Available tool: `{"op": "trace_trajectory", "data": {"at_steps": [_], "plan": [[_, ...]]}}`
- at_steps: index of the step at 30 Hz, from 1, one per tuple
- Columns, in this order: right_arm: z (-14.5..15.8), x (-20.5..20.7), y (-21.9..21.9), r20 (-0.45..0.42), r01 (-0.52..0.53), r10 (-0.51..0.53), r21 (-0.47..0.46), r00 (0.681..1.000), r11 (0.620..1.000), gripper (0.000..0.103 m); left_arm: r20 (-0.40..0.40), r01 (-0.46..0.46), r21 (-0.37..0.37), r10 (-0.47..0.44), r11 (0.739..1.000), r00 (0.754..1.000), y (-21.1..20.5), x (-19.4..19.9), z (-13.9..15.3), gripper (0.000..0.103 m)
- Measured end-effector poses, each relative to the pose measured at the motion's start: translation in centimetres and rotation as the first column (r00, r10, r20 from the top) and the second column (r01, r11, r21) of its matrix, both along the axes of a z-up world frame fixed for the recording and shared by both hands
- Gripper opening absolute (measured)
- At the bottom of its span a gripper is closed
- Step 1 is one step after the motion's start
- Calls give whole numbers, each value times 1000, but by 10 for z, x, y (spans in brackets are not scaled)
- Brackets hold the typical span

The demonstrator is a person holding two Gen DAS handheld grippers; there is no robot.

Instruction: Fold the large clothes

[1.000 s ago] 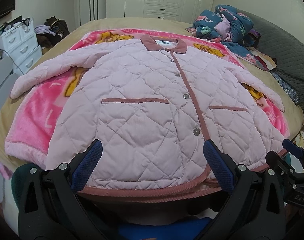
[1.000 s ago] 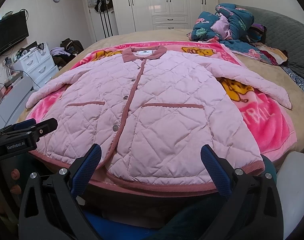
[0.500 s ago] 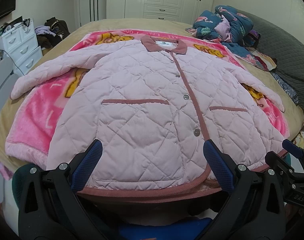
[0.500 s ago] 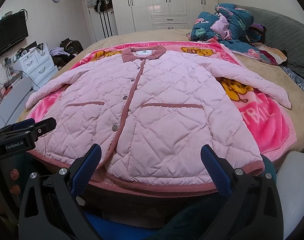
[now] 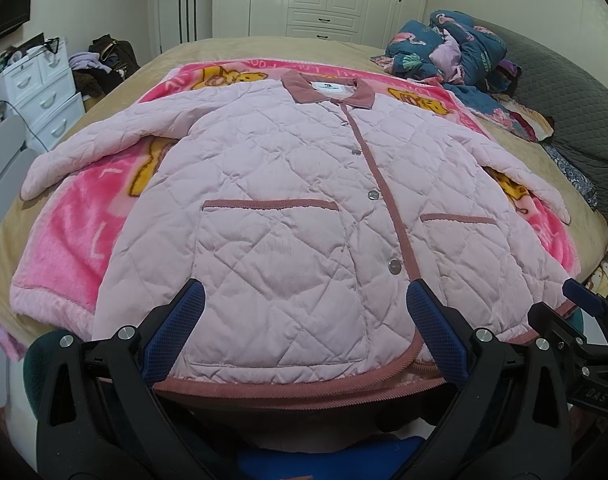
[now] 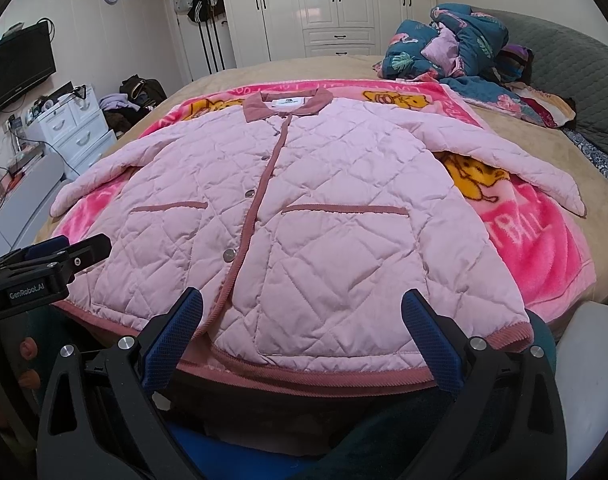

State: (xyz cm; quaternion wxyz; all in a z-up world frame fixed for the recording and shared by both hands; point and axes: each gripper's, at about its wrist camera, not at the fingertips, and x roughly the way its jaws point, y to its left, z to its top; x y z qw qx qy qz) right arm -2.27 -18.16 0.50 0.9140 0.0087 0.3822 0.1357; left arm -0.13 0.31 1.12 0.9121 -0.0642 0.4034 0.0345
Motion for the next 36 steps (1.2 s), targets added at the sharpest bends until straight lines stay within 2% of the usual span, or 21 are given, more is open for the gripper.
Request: {"op": "trace_trajectory", "data": {"at_steps": [18,36], "plan": [[8,42,6,-36,-4,4,14,999,1000,99,-30,-4,-8,4,1000,1000,11,37,-3,95],[33,104,-1,-32,10,-9,39,999,999,99,-36,19,5,-18,1000,999,-3,94,20,95]]}}
